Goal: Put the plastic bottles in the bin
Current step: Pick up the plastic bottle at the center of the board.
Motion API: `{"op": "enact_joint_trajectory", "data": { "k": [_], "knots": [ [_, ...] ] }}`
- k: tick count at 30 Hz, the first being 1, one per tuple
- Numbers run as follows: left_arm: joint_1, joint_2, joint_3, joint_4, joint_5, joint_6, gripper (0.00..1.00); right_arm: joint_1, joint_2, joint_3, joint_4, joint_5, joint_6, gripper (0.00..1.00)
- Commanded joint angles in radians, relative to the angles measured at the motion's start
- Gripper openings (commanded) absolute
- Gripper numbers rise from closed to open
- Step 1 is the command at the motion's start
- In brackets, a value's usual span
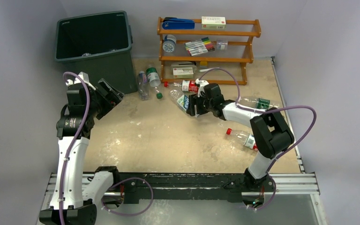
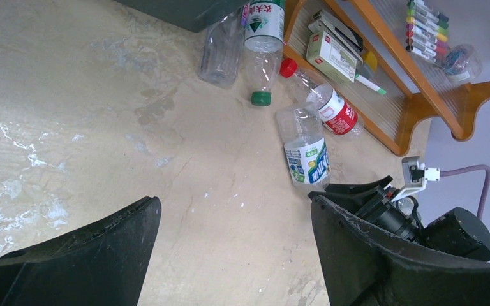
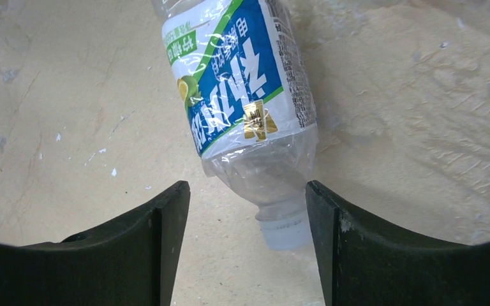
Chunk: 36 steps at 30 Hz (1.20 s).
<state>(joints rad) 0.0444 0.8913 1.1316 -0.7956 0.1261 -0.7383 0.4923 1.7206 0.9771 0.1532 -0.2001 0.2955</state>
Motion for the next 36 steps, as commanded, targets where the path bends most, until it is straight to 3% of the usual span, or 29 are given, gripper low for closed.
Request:
{"op": "enact_joint_trajectory", "data": {
  "k": [1,8,19,29,36],
  "knots": [
    [-0.005,-0.015,-0.004,0.023,-0.002,0.019,0.87,0.023,-0.021,-0.002,-0.036,0.057,0.001,0.68],
    [-0.005,-0.013,-0.004,0.027,0.003,0.019,0.87,0.032,0.015,0.000,-0.096,0.119,0.006,0.57],
    [-0.005,0.026,0.006,0.036,0.065,0.016,0.88,0.032,0.045,0.023,-0.142,0.147,0.012,0.29],
    [-0.052,0.081,0.017,0.112,0.120,-0.033,0.88,0.033,-0.145,-0.014,-0.161,0.101,0.030,0.27],
    [-0.242,0.106,-0.024,0.268,0.051,-0.159,0.88,0.036,-0.289,-0.019,-0.202,0.016,0.062,0.27]
  ]
}}
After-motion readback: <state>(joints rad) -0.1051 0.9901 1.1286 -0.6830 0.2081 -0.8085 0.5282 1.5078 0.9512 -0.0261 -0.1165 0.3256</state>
